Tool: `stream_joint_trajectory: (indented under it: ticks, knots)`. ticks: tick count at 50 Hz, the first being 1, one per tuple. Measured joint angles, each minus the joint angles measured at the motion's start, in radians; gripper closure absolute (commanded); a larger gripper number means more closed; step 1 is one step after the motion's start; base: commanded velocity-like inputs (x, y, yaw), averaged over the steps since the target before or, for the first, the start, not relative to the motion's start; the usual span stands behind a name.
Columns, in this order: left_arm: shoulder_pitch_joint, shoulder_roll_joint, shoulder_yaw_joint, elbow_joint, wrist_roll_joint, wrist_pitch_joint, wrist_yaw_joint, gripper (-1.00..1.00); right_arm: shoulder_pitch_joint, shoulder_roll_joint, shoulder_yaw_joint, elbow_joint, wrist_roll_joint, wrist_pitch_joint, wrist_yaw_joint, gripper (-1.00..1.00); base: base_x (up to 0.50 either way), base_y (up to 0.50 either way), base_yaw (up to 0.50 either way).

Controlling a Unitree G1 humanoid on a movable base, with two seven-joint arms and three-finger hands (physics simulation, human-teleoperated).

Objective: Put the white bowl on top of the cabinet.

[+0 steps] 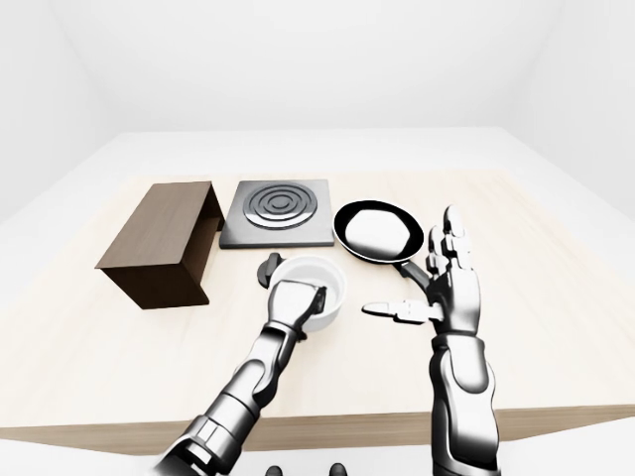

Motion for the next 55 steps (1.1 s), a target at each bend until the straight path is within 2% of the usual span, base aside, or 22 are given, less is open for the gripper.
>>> stream_joint_trajectory:
  ticks: [15, 43, 55]
  knots:
    - [-0.005, 0.016, 0.018, -0.157, 0.076, 0.000, -0.185, 1.00, 0.019, 0.012, 0.019, -0.013, -0.017, 0.000, 0.013, -1.00, 0.00, 0.00, 0.00]
    - [0.009, 0.021, 0.052, -0.530, 0.209, 0.000, -0.417, 1.00, 0.035, 0.025, 0.044, -0.009, -0.045, 0.000, 0.025, -1.00, 0.00, 0.00, 0.00]
    - [-0.017, 0.036, 0.091, -0.696, 0.245, 0.000, -0.541, 1.00, 0.041, 0.028, 0.050, -0.012, -0.052, 0.000, 0.027, -1.00, 0.00, 0.00, 0.00]
